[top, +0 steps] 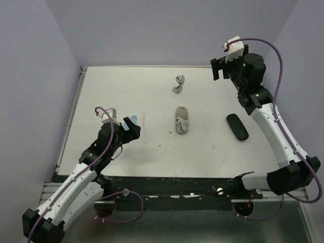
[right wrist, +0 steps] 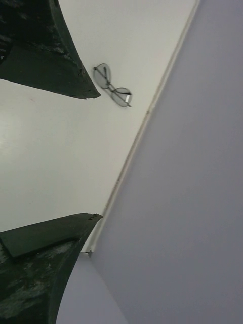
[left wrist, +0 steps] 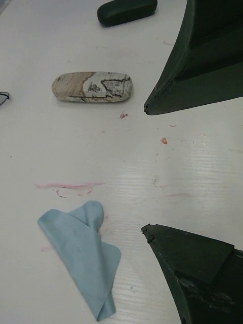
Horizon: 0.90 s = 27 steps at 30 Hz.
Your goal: Organize the sunglasses
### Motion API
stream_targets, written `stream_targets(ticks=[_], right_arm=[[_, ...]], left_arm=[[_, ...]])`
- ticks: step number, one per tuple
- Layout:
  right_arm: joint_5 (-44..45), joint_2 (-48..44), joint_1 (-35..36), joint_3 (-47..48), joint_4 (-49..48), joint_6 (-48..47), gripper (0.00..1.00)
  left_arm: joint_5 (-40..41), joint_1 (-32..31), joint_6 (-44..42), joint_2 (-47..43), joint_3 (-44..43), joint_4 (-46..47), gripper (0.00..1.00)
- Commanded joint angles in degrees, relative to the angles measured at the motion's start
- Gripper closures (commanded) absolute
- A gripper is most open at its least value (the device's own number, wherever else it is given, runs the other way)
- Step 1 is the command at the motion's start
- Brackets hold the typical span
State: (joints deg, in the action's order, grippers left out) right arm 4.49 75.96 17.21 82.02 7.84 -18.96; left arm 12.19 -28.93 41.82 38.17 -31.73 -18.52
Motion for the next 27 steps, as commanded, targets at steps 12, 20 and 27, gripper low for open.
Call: stream_targets(ticks=[12, 20, 27], right_arm=[[-19.7, 13.9, -24.1, -20.8, 8.8, -15.7, 0.00], [-24.5, 8.2, -26.3, -30.5, 12.8, -24.4, 0.00], [-21.7, 8.1, -27.2, -32.7, 10.0, -25.0, 0.00]], left_arm=[[-1.3, 0.3, 4.6, 3.2, 6.8, 14.5, 0.01], [-2.5, 0.3, 3.3, 13.1, 2.6, 17.6, 0.01], [-4.6, 0.3, 2.6, 17.4, 0.3, 18.3, 0.01]])
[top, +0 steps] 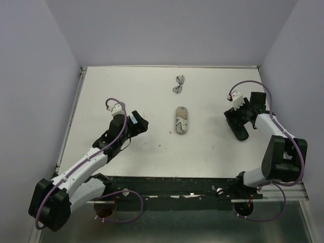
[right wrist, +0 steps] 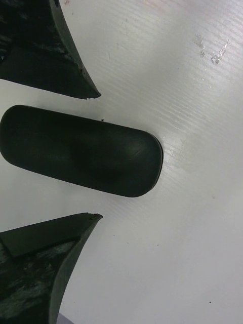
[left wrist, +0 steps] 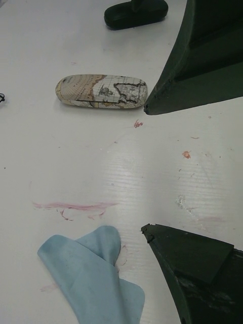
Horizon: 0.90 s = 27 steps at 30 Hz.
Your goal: Organize the sunglasses
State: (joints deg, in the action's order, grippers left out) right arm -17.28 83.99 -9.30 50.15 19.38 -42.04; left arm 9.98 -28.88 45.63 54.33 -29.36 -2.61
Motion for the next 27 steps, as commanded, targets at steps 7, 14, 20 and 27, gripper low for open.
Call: stream_targets(ticks=[7, 14, 20, 27], right_arm=[[0.2, 4.3, -1.2, -0.2, -1.1, -1.6, 0.00], [0.7, 8.3, -1.9, 0.6, 0.0, -1.4, 0.06], [0.1, 10.0, -1.9, 1.4, 0.1, -0.8, 0.13], [-4.0, 8.0, -1.9, 2.1, 1.7, -0.5, 0.46]], left_arm=[[-1.9, 0.3, -1.6, 2.5, -2.6, 2.3, 0.01], [-1.7, 0.3, -3.8, 4.6, -5.8, 3.7, 0.01], [-2.5, 0.3, -3.9, 7.1, -6.3, 5.4, 0.01], [-5.0, 0.2, -4.6, 7.5, -6.1, 7.3, 0.01]])
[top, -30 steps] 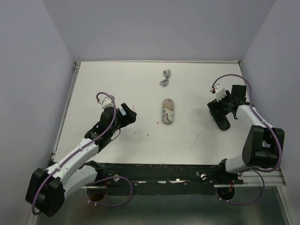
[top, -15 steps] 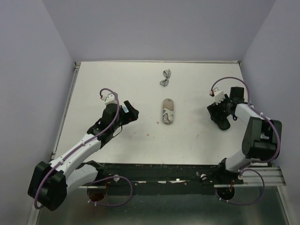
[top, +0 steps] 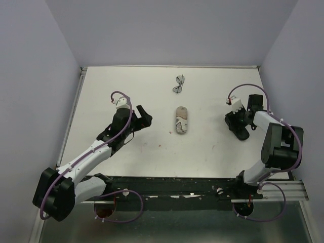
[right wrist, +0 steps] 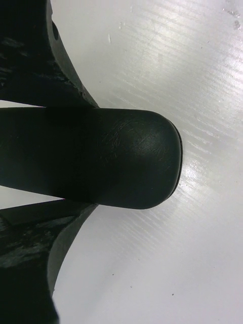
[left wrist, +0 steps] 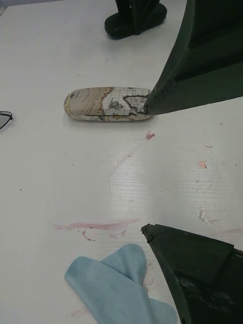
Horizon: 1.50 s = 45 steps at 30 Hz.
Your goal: Organize the sunglasses
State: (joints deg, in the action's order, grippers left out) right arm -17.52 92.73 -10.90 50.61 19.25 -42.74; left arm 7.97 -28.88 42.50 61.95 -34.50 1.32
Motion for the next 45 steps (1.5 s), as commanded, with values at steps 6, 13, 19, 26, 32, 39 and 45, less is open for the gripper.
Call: stream_targets(ticks=[6, 13, 19, 26, 32, 39, 45], right_arm=[[-16.7, -6.2, -0.4, 5.5, 3.5, 7.2, 0.56], [-33.5, -9.6, 1.3, 12.9, -2.7, 23.7, 0.60], [-34.7, -14.5, 14.5, 16.5, -11.8, 33.2, 0.59], [-38.5, -9.2, 24.7, 26.5, -26.6, 60.7, 0.59], [-35.1, -8.5, 31.4, 21.5, -41.5, 74.8, 0.60], [-38.2, -12.8, 37.5, 7.9, -47.3, 76.0, 0.60], [-37.9, -11.6, 42.1, 3.7, -49.1, 76.6, 0.60]], left_arm=[[-11.4, 0.1, -2.5, -1.4, 0.1, 7.9, 0.01], [-15.2, -2.8, -5.1, -5.7, -0.3, 9.1, 0.01], [-17.6, -3.6, -6.0, -10.4, -0.4, 11.1, 0.01], [-16.7, -3.7, -7.8, -17.9, -1.8, 8.3, 0.01], [-14.4, -3.7, -8.8, -24.7, -1.0, 8.9, 0.01], [-18.0, -3.7, -7.9, -21.7, -3.5, 9.2, 0.01], [-30.7, -3.7, -5.7, -14.1, -5.3, 14.3, 0.01]])
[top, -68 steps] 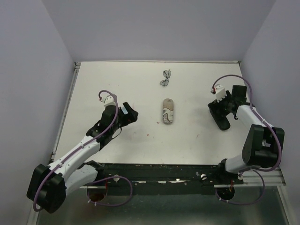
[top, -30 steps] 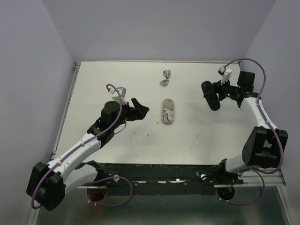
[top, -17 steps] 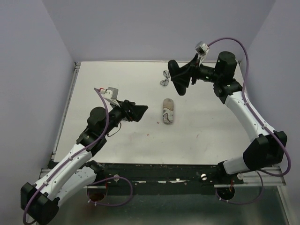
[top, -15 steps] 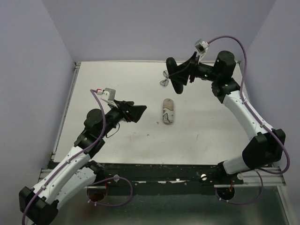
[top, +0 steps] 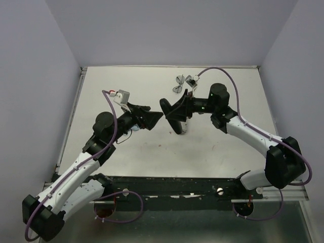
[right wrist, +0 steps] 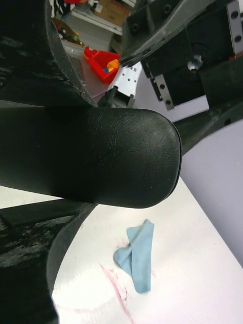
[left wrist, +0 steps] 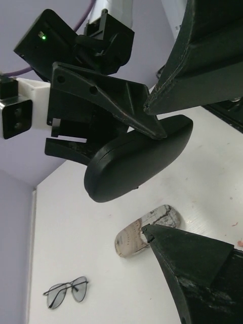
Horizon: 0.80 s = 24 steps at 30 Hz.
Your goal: Organize the sunglasses
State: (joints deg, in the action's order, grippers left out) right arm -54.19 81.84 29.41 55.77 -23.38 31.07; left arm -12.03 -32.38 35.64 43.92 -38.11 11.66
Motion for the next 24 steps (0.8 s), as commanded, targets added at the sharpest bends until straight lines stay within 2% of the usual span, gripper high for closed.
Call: stream_targets(ticks=[1, 4, 8, 16, 22, 24], right_arm=[[-1.2, -0.4, 1.9, -1.6, -7.4, 3.6, 0.61], [-1.8, 0.2, 2.1, -2.4, -11.7, 5.8, 0.63], [-5.6, 0.1, 2.8, -4.1, -16.3, 5.6, 0.63], [-8.3, -3.0, 3.8, -6.7, -16.6, -0.4, 0.63], [-6.0, -3.7, 4.0, -7.6, -18.1, 0.7, 0.64], [-5.9, -3.3, 4.1, -8.0, -21.1, 2.9, 0.64]], left_arm=[[-12.2, -0.2, 1.4, 4.8, -1.7, 4.8, 0.01], [-14.1, -0.2, 1.5, 6.6, -1.2, 7.1, 0.01], [-12.8, -0.2, 2.0, 8.2, -1.8, 6.9, 0.01], [-17.6, 0.0, 3.6, 9.2, -0.7, 12.9, 0.01], [-18.5, 0.5, 4.0, 7.4, 1.3, 15.6, 0.14], [-20.0, 0.5, 4.3, 7.8, 1.4, 16.2, 0.14]])
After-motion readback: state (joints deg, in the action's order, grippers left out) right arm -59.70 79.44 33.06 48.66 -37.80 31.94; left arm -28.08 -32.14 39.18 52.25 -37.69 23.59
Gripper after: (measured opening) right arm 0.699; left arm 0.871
